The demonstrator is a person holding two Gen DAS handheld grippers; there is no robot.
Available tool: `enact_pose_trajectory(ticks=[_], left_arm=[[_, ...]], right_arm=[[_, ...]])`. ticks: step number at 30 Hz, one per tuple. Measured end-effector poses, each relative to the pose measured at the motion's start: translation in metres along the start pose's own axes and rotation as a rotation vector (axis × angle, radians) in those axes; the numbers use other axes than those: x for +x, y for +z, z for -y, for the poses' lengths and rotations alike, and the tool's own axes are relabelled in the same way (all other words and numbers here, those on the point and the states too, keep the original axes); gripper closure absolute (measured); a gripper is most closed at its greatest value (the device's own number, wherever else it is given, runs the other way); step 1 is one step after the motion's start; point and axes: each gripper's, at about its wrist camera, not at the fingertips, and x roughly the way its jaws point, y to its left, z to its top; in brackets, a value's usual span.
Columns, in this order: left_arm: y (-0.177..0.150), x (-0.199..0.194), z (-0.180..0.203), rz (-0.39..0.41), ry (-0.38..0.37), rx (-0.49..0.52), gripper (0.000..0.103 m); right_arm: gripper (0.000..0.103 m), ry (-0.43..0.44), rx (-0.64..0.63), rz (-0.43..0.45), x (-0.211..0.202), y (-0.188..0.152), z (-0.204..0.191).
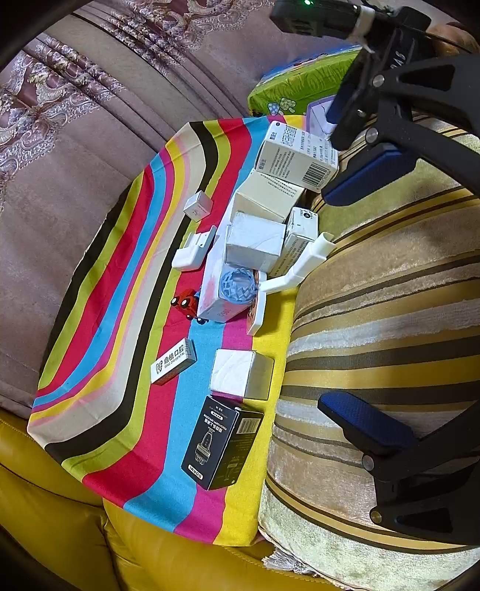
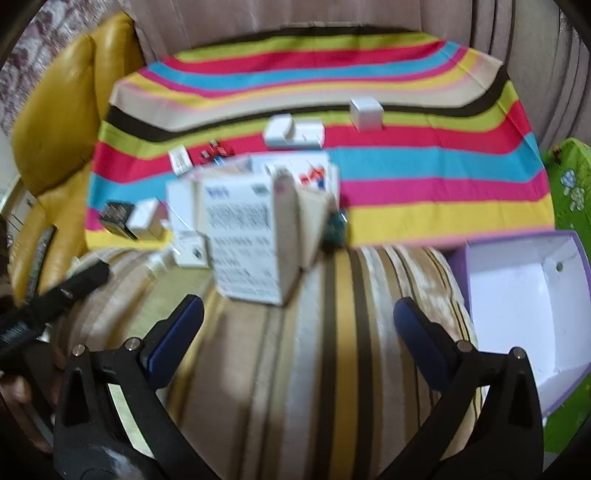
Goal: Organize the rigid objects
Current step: 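Grasp the white medicine box with printed text using the right gripper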
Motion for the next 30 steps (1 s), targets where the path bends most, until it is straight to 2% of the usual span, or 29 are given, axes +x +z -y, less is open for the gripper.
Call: enact_pose_trajectory(ticks=[4, 8, 10, 12, 13, 14, 16, 20, 25, 30], left_arm=[[0.0, 0.001, 0.0, 0.0, -0.002, 0.001, 0.002], [0.0, 0.001, 0.0, 0.002, -0.002, 0.001, 0.002], [0.001, -0.001, 0.001, 0.01, -0.003, -0.001, 0.004], [0.002, -0.003, 0.0, 0.018, -0.012, -0.005, 0.011], [0.003, -0.003, 0.0, 0.019, -0.016, -0.004, 0.018], [0.003, -0.004, 0.001, 0.019, -0.022, 0.0, 0.022], [0.003, -0.003, 0.005, 0.015, -0.035, 0.014, 0.025], [0.005, -0.005, 0.014, 0.017, -0.056, 0.048, 0.034], [0.013, -0.006, 0.027, 0.019, -0.066, 0.092, 0.034], [0.029, 0.005, 0.036, 0.005, -0.038, 0.113, 0.037]], right_arm=[[0.0, -0.015, -0.037, 0.013, 0.005, 0.011, -0.012], [0.007, -0.058, -0.099, 0.018, 0.01, 0.019, -0.025], [0.014, -0.055, -0.12, 0.015, 0.014, 0.023, -0.029], [0.022, -0.055, -0.123, -0.004, 0.021, 0.025, -0.032], [0.029, -0.053, -0.122, -0.014, 0.024, 0.026, -0.032], [0.042, -0.046, -0.119, -0.022, 0.026, 0.026, -0.031], [0.053, -0.025, -0.104, -0.033, 0.028, 0.025, -0.028], [0.054, 0.023, -0.067, -0.009, 0.023, 0.023, -0.02], [0.054, 0.026, -0.03, 0.03, 0.009, 0.02, -0.007], [0.054, 0.012, 0.021, 0.041, -0.003, 0.012, 0.018]])
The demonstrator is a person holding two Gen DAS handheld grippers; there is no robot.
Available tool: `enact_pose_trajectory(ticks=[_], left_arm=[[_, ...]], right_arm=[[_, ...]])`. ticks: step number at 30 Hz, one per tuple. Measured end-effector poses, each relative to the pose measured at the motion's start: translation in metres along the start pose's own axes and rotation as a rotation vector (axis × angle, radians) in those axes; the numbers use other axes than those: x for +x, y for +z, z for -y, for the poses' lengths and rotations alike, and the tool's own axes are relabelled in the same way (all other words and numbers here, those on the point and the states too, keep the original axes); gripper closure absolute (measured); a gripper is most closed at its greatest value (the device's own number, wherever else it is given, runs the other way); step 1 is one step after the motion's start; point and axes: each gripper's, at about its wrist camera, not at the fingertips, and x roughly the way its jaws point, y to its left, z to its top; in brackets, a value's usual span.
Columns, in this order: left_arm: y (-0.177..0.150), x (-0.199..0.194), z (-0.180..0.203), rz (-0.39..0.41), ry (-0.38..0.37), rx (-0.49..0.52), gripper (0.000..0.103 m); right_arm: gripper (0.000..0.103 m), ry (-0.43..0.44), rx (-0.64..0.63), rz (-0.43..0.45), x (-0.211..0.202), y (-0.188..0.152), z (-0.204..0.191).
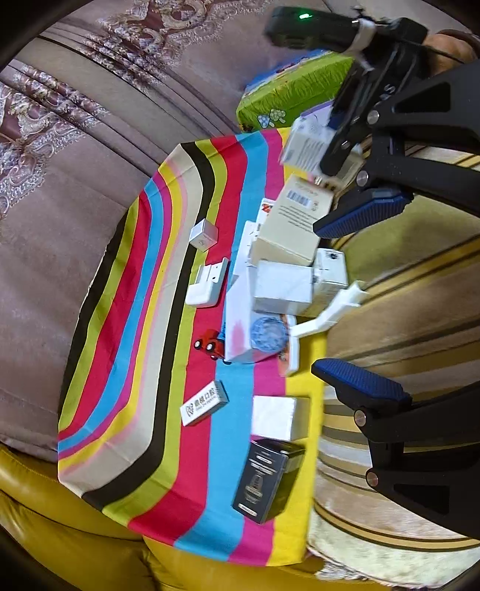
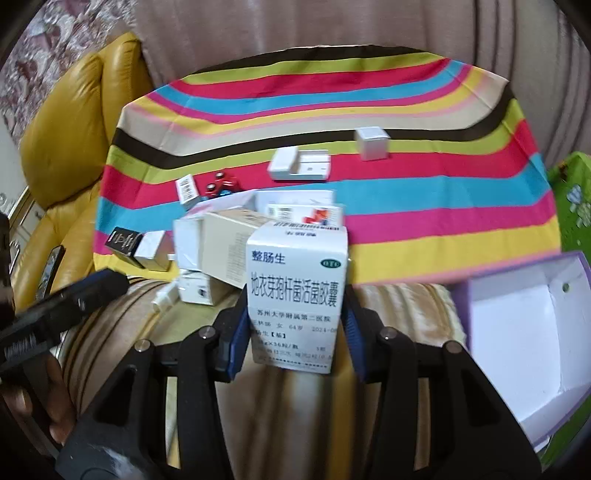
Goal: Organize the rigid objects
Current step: 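Grasp the white medicine box with printed text using the right gripper, then grasp the small white cube box with the left gripper while right carries its box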
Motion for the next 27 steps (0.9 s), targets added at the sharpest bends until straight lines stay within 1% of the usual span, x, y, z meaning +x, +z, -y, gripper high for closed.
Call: enact_pose_trajectory(ticks=[2, 6, 8, 10, 19, 24, 27], left_arm=[[0.005, 0.007, 0.002, -0.014, 0.008, 0.007, 0.043], [0.017, 0.026, 0.013, -0.048, 0.008, 0.03, 0.046], [0.021, 0.032, 0.017, -0.058, 0.01, 0.04, 0.051], [0.026, 0.038, 0.017, -0.068, 0.023, 0.039, 0.054], [0.037, 0.061, 0.018, -0.123, 0.033, 0.038, 0.054], [0.04, 0.067, 0.02, -0.143, 0.057, 0.042, 0.054], [0.039, 0.072, 0.023, -0.157, 0.072, 0.061, 0.054]], right_arm=[[0.054, 0.001, 0.03, -0.003, -0.003, -0.003, 0.012], [0.054, 0.001, 0.071, 0.008, -0.011, -0.005, 0.029], [0.055, -0.005, 0.07, 0.013, -0.014, -0.005, 0.033], [0.055, -0.003, 0.081, 0.013, -0.016, -0.005, 0.039], [0.055, -0.007, 0.126, 0.024, -0.021, -0.006, 0.062], [0.055, -0.023, 0.142, 0.032, -0.026, -0.005, 0.074], [0.055, -0.031, 0.16, 0.036, -0.029, -0.006, 0.083]])
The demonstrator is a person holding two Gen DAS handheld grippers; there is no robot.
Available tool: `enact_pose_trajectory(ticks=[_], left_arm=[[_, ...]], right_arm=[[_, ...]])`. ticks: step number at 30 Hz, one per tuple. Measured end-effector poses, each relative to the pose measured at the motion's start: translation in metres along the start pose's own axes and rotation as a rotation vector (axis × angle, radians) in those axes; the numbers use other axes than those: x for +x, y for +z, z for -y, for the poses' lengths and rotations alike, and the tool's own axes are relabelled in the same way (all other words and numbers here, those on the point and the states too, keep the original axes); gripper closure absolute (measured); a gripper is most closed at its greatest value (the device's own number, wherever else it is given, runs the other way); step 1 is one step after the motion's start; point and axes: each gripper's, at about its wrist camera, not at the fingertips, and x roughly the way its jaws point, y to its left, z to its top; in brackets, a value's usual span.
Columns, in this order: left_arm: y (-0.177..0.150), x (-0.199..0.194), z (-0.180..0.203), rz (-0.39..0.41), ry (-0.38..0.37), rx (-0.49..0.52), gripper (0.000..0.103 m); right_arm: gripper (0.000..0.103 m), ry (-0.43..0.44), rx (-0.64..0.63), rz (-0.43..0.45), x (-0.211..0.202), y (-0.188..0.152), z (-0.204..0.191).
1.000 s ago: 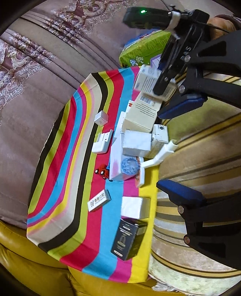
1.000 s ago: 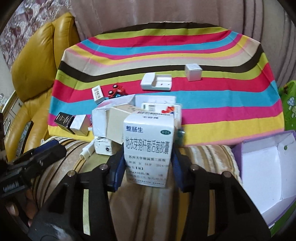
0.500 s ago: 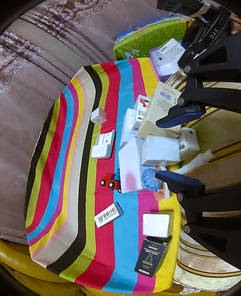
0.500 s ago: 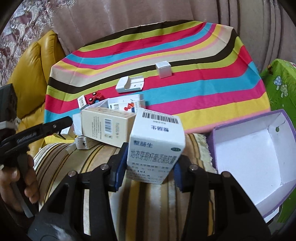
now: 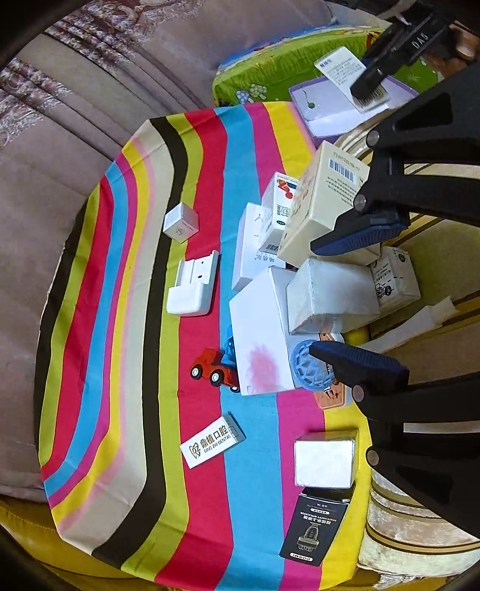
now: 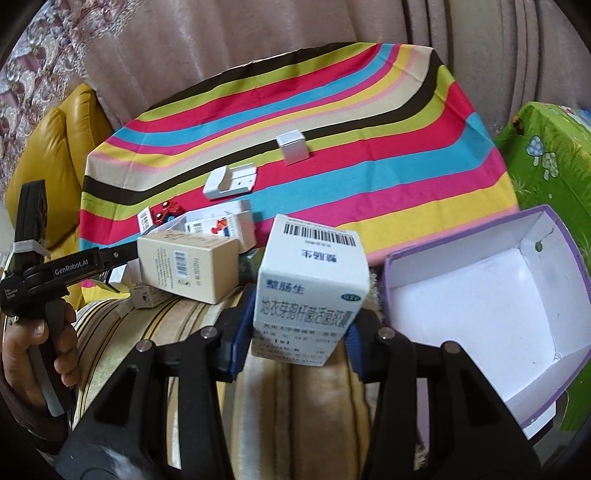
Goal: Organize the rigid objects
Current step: 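Grasp the small white cube box with the left gripper while right carries its box, then lower both held boxes into the purple-rimmed cardboard box and open both grippers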
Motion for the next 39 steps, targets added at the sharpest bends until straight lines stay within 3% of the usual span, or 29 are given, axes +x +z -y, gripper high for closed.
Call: enact_pose_trajectory(ticks=[2, 5, 8, 14, 17, 19, 24, 31, 37, 39], left_arm=[[0.0, 0.003, 0.0, -0.009, 0.004, 0.003, 0.064], [-0.001, 0.002, -0.001, -0.003, 0.005, -0.003, 0.064], [-0.003, -0.013, -0.003, 0.056, 0.035, -0.024, 0.064], [-0.014, -0.051, 0.01, 0.208, 0.005, -0.025, 0.064], [-0.021, -0.068, 0.03, 0.272, -0.092, -0.007, 0.064], [-0.024, -0.068, 0.046, 0.27, -0.168, 0.015, 0.064], [-0.037, -0.034, 0.092, 0.1, -0.404, 0.045, 0.064], [-0.048, 0.003, 0.15, -0.085, -0.568, 0.121, 0.064], [-0.07, 0.025, 0.191, -0.196, -0.597, 0.214, 0.063], [-0.076, 0.03, 0.202, -0.233, -0.582, 0.255, 0.055]], right_arm=[[0.055, -0.004, 0.011, 0.0, -0.002, 0.0, 0.006], [0.055, -0.013, 0.031, 0.0, -0.004, -0.001, 0.017], [0.055, -0.035, 0.048, 0.001, -0.007, -0.001, 0.029], [0.055, -0.096, 0.076, 0.004, -0.014, -0.003, 0.056], [0.055, -0.144, 0.084, 0.004, -0.018, -0.005, 0.07], [0.055, -0.163, 0.096, -0.009, -0.018, -0.007, 0.081], [0.055, -0.182, 0.128, -0.028, -0.017, -0.013, 0.097], [0.055, -0.249, 0.136, -0.049, -0.016, -0.019, 0.115], [0.055, -0.26, 0.169, -0.069, -0.015, -0.023, 0.129], [0.054, -0.265, 0.176, -0.074, -0.014, -0.024, 0.13]])
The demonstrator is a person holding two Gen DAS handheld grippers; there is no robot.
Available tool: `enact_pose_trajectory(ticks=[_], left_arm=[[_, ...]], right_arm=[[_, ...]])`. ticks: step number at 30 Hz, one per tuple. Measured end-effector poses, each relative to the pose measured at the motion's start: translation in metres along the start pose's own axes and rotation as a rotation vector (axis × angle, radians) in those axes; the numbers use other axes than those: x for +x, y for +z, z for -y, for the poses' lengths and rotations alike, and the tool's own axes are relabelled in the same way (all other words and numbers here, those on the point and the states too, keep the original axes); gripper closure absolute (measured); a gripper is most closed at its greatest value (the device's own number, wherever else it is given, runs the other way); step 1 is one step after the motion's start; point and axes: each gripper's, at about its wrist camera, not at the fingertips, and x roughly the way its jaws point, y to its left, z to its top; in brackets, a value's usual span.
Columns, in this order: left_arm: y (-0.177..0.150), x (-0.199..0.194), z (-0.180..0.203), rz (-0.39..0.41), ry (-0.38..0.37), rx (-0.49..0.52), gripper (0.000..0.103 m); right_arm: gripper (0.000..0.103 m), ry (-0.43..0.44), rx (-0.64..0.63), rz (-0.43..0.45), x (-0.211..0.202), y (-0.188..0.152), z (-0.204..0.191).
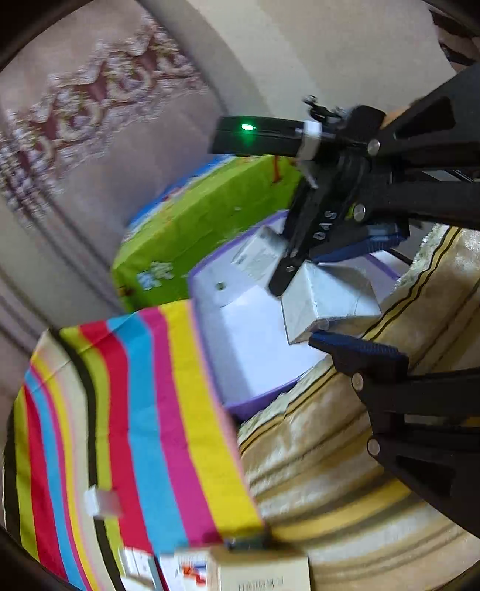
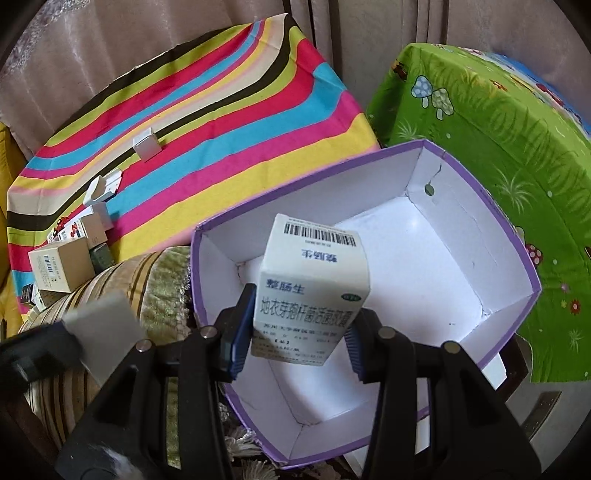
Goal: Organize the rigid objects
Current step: 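Lower both held boxes into the purple-rimmed cardboard box and open both grippers, then move the right gripper back to the table and grasp the beige box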
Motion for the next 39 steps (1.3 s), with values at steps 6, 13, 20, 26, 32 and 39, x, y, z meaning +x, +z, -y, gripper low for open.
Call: enact_pose_trajectory(ticks=[6, 13, 20, 26, 32, 39], left_arm=[[-0.002, -0.007, -0.007, 0.013, 0.012, -0.025, 0.037], [-0.004, -0.021, 0.0, 0.087, 0.024, 0.028, 0.037], [-0.005, -0.05, -0.012, 0.117, 0.109, 0.025, 0.037], [-0.011, -0.089, -0.034, 0.205, 0.129, -0.02, 0.037], [-0.028, -0.135, -0.076, 0.298, 0.174, -0.128, 0.037], [-0.058, -0.181, -0.13, 0.379, 0.25, -0.283, 0.037]], right_arm=[[0.028, 0.027, 0.078, -0.005, 0.003, 0.0, 0.012], [0.024, -0.035, 0.008, 0.081, -0.006, -0.001, 0.001], [0.016, 0.003, -0.099, 0.154, -0.019, 0.002, -0.022], [0.016, 0.065, -0.14, 0.18, -0.032, 0.003, -0.037], [0.016, 0.141, -0.126, 0.124, -0.029, 0.003, -0.05], [0.016, 0.173, -0.176, 0.086, -0.028, -0.001, -0.073]])
